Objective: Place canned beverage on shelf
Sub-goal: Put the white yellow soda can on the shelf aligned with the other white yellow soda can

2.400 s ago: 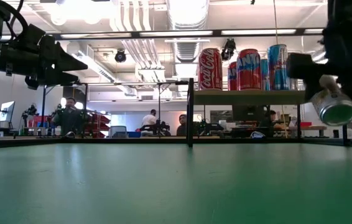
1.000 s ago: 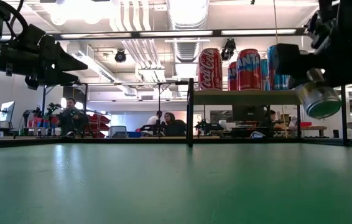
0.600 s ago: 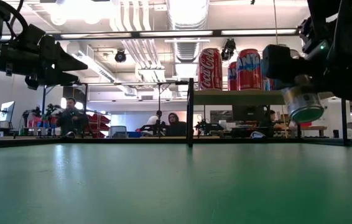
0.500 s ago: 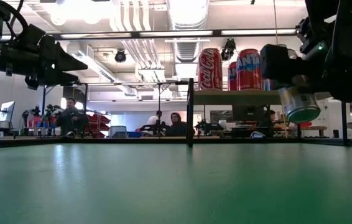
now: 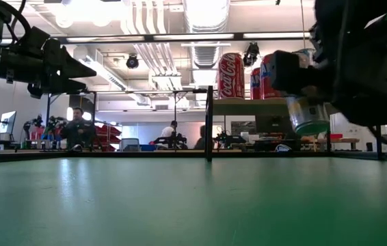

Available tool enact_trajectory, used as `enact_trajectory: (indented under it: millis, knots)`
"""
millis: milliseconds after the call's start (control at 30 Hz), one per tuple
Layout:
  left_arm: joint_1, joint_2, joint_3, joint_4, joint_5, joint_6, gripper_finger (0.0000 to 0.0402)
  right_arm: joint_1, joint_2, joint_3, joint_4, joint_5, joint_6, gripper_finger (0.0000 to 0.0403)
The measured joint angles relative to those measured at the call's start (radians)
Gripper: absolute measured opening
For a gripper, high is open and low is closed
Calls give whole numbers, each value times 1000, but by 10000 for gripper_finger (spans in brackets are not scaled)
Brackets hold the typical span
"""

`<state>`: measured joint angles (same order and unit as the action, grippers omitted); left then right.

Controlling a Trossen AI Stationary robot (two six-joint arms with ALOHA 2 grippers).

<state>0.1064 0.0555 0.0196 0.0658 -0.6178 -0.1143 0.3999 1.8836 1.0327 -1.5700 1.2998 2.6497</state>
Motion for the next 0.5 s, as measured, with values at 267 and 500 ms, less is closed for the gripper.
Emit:
enact_trajectory:
  millis: [267,500]
  knots:
    - [0,0,0,0,0,0,386,-63,69,76,4,85,-69,242]
    - [0,0,0,0,0,0,386,-63,131,152,8,143,-85,242]
